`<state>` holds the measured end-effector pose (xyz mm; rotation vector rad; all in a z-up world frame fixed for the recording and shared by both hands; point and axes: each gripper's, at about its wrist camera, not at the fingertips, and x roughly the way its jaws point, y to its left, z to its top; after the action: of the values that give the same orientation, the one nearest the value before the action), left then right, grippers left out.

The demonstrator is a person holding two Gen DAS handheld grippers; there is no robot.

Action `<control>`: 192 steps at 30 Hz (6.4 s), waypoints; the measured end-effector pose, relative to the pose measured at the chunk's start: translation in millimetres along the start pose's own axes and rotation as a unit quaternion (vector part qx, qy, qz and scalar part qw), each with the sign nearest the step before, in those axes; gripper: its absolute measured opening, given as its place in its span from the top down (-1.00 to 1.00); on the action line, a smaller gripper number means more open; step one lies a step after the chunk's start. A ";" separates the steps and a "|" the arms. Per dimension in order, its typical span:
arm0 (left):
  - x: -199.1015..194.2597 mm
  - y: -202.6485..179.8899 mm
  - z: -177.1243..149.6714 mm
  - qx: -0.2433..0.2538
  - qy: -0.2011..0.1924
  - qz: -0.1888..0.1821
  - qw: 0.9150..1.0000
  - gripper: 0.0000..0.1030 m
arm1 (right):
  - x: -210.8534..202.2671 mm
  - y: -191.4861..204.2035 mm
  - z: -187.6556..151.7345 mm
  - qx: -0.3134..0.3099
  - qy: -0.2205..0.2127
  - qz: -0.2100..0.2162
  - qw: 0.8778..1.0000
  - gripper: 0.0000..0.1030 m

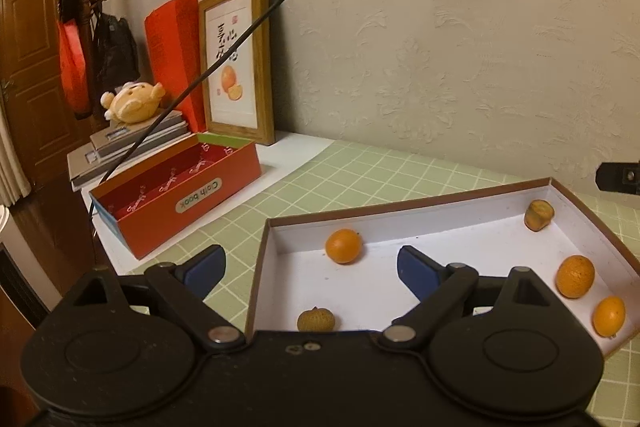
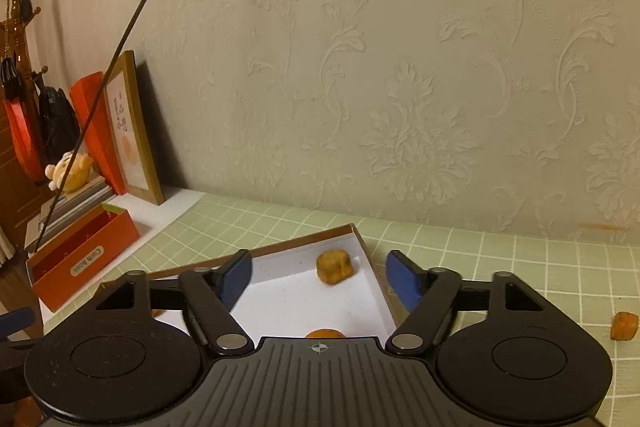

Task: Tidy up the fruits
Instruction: 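Open the left tool to drop the beige fruit while the right tool releases the cube into the box, then move the left tool to the small orange cylinder piece and close on it, then close the right tool on the mandarin orange, then carry the cylinder piece in the left tool while the right tool carries the mandarin over the box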

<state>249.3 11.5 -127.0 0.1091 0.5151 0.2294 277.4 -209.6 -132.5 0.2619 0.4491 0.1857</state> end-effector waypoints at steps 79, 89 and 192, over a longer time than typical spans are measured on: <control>-60.5 -346.1 -44.3 0.221 0.001 -0.316 0.923 -0.11 | -206.3 -246.7 -40.4 0.117 -0.042 -0.262 0.957 -1.00; -42.9 -359.8 -39.2 0.199 0.022 -0.325 0.924 0.42 | -207.4 -251.7 -42.0 0.125 -0.042 -0.258 0.957 -1.00; 0.7 -3.7 7.2 -0.003 0.041 -0.053 0.998 0.75 | 12.6 23.9 -6.0 -0.050 0.049 0.019 0.997 0.19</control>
<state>254.2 7.7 -121.7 0.0663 0.6008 0.1327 283.0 -182.7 -135.8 0.1636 0.5313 0.2588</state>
